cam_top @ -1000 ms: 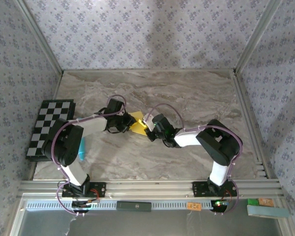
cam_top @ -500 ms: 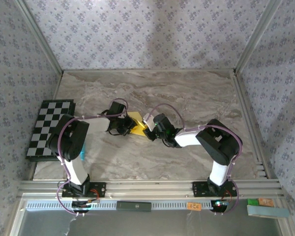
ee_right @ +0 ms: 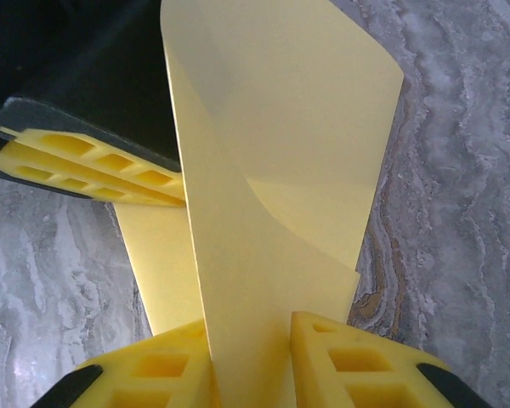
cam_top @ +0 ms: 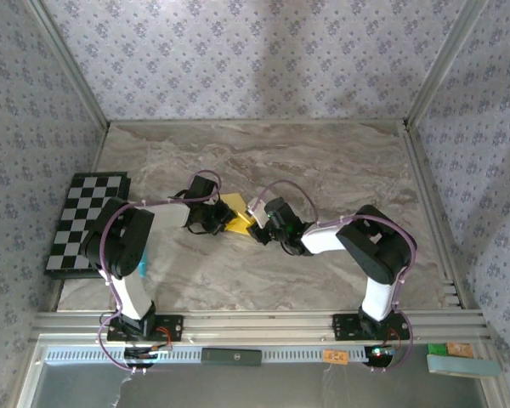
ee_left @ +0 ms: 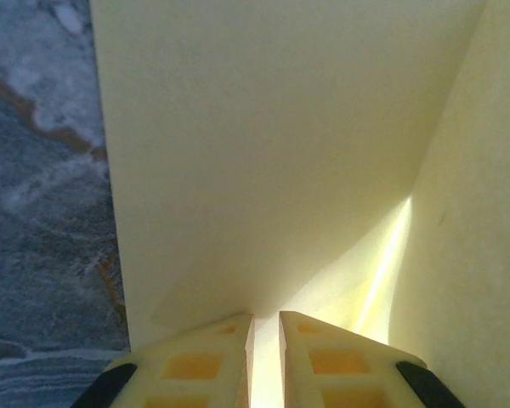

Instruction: Fold a paper plane with a square sheet of paper (pick it up from the middle)

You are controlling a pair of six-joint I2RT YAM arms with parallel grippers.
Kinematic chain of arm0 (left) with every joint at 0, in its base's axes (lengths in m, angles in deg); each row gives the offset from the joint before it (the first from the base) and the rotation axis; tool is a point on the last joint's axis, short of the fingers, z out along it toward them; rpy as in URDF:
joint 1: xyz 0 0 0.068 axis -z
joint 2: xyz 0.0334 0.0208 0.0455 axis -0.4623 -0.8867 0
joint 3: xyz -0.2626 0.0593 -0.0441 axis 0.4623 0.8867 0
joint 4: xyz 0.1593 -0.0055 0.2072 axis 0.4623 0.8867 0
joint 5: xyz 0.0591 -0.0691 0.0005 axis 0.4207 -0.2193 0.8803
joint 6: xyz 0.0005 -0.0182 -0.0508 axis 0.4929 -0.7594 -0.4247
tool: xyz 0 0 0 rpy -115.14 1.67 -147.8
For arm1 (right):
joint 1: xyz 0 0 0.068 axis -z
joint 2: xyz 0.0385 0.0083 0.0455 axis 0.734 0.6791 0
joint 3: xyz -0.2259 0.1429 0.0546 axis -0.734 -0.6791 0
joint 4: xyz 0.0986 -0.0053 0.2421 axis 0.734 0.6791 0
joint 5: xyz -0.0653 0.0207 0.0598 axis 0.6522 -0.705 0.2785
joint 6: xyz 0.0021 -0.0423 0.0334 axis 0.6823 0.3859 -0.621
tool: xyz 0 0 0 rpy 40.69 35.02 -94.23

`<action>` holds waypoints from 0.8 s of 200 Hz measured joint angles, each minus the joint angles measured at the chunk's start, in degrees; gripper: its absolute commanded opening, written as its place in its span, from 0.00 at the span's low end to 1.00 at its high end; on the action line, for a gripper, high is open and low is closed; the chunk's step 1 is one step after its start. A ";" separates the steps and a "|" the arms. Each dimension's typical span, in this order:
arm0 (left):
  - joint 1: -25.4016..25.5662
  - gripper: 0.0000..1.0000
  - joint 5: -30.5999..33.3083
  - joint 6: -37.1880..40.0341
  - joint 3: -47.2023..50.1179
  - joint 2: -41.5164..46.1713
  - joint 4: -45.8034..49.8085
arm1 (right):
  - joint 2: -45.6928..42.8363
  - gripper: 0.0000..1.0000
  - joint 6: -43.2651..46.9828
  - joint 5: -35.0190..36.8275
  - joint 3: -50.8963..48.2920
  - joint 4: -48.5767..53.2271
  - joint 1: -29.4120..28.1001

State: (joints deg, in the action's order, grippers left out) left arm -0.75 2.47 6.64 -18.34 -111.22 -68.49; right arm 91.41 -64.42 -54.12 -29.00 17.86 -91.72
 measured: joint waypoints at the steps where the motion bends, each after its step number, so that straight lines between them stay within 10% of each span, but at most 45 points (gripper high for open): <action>1: 0.00 0.16 0.00 0.00 0.00 0.00 0.00 | 0.00 0.22 0.00 -0.02 0.00 -0.02 0.00; 160: 0.13 0.19 3.80 0.46 1.36 5.62 1.64 | 2.14 0.07 -7.17 -11.34 0.02 -0.04 3.98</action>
State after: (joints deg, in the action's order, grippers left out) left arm -0.62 6.28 7.10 -16.99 -105.61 -66.86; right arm 93.56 -71.58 -65.47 -28.97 17.81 -87.74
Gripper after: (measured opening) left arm 0.183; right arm 0.078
